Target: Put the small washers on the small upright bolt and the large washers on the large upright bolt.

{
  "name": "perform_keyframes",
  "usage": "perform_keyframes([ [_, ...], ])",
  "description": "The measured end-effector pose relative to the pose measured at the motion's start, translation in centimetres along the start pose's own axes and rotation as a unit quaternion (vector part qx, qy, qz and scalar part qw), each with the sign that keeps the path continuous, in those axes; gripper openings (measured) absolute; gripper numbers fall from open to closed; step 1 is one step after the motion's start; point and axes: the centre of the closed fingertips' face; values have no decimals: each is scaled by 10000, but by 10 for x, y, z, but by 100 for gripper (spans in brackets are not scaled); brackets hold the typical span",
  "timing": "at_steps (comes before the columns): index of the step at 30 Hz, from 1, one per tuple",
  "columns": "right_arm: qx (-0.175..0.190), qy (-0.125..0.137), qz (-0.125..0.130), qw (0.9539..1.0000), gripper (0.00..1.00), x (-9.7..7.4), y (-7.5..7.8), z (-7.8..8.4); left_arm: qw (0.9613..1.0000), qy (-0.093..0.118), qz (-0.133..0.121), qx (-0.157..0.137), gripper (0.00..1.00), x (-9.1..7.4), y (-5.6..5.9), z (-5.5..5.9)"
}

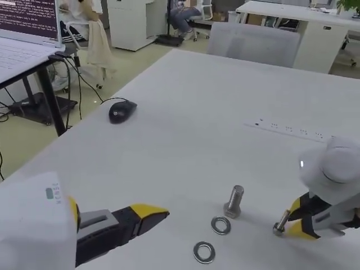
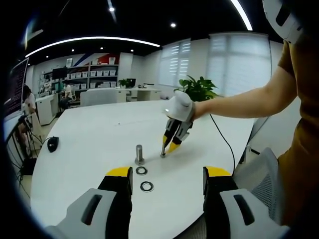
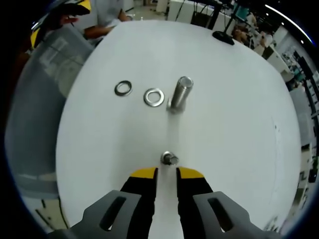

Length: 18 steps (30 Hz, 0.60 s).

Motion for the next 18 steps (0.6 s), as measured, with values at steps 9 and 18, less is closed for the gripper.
perform_keyframes([
  [9,94,88,-9,9999,16,-2,-27,2,9999,5,56,89,56,-3,8,-3],
  [18,174,41,-216,9996,15,8,-64,7,9998,30,94,158,56,-6,14,-6],
])
Point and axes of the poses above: the centre of the closed fingertips' face, and the gripper's own axes: x roughly forward along the fingers, y roughly to its right, z roughly out of its underside, and after that the axes turned 11 degrees about y, right-handed
